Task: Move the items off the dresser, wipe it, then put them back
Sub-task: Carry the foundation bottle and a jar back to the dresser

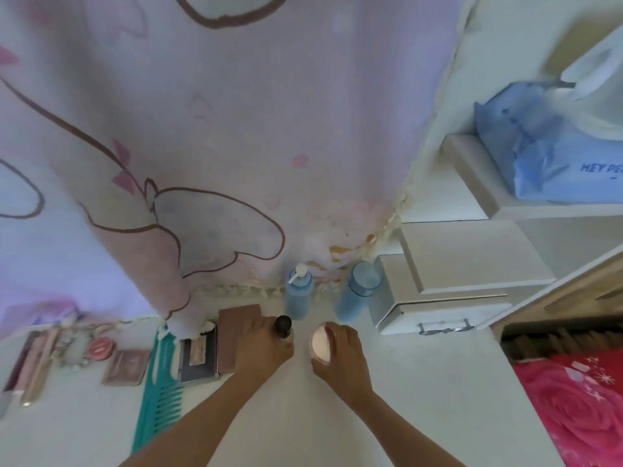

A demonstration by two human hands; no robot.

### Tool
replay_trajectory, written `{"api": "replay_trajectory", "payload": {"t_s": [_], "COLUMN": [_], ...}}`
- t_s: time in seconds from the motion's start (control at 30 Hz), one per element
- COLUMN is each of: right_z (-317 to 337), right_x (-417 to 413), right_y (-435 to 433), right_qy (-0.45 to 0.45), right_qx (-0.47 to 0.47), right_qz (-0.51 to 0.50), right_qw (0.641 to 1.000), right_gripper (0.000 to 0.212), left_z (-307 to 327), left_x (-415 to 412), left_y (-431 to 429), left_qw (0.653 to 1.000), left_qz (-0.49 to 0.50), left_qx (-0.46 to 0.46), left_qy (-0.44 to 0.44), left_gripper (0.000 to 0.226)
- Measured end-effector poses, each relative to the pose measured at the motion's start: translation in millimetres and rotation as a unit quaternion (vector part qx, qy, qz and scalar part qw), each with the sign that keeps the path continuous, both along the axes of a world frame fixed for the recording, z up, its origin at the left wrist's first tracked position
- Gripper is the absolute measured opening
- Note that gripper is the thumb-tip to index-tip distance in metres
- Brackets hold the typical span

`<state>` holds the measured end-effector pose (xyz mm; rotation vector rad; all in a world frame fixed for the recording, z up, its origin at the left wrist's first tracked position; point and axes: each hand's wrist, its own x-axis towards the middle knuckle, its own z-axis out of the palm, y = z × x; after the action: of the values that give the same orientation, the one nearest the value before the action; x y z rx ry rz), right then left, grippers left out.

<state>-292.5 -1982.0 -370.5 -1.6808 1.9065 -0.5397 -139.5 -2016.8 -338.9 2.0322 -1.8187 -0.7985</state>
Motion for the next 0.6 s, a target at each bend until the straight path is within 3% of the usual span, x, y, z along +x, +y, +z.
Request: {"api": "replay_trajectory", "payload": {"t_s": [0.2,0.47,0.6], "right_z": [-11.4,-21.3,-22.0], "right_x": [4.8,-0.4,-1.5], "right_y": [-32.9,-46.4,-44.2], "right_qy": [-0.026,-0.045,0.016], "right_qx": [-0.019,-0.054,-0.060], "right_qz": [0.039,0.041,0.059], "right_qw": [0.999,0.997,0.996], "right_gripper": [0.068,0.066,0.065], "left_z": [-10.3,-19.5,-17.7], "left_x": [-1.8,-1.6,5.7], "left_y": [-15.9,-27.6,-17.0], "left_qw": [1.000,0.998,0.998], "left_qz": [0.016,0.057,0.027], "left_qx": [-0.004,-0.005,0.012], "left_qy": [-0.009,-0.039,-0.056], "left_gripper": [0.029,0.069,0.067]}}
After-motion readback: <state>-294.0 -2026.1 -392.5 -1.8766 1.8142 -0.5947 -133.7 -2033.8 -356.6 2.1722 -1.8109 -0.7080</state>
